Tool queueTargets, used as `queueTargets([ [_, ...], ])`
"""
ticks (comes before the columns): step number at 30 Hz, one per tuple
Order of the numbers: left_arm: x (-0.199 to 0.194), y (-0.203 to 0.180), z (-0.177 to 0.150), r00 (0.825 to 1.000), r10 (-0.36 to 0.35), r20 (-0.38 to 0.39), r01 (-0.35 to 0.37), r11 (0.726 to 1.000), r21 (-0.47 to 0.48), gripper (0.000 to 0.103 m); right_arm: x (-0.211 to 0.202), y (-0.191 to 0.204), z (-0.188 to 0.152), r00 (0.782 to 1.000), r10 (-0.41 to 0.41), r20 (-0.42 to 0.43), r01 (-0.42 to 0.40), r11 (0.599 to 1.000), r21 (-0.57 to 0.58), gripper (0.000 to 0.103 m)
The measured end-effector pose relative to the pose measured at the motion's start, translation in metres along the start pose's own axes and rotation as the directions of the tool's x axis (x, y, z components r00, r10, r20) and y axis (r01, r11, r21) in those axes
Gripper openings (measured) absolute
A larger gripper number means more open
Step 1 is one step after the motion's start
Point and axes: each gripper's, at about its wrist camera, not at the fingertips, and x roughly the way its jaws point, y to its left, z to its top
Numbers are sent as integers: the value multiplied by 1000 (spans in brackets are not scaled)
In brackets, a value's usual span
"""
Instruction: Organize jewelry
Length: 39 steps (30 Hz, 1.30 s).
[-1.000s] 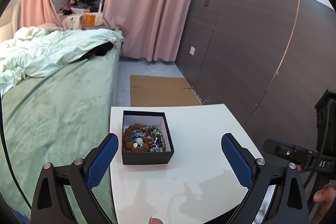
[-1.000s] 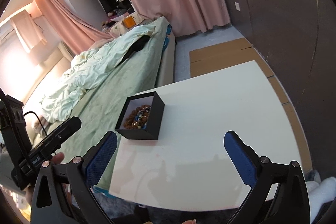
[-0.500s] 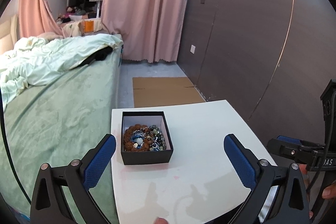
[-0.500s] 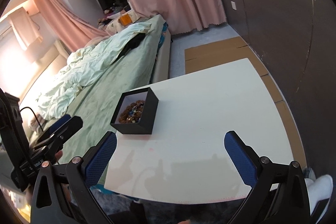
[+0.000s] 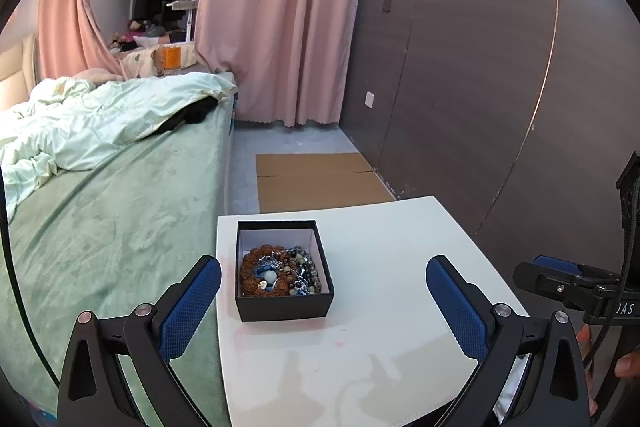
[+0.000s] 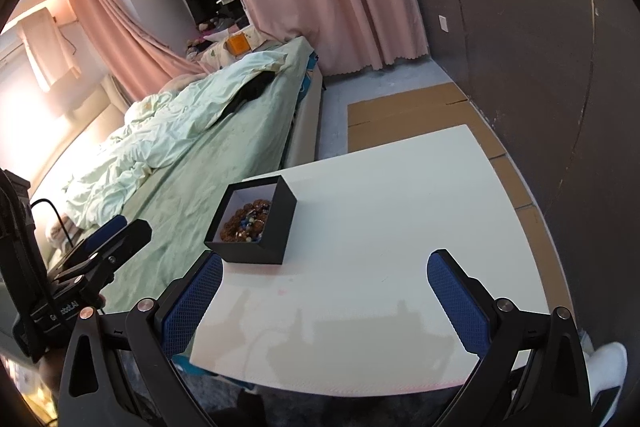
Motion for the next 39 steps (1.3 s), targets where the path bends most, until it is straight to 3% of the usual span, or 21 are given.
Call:
queueTargets([
  [39, 1, 1, -2, 1000, -1, -22, 0, 1000, -19, 102, -5, -10, 0, 998, -58, -7, 58, 998, 29, 103],
])
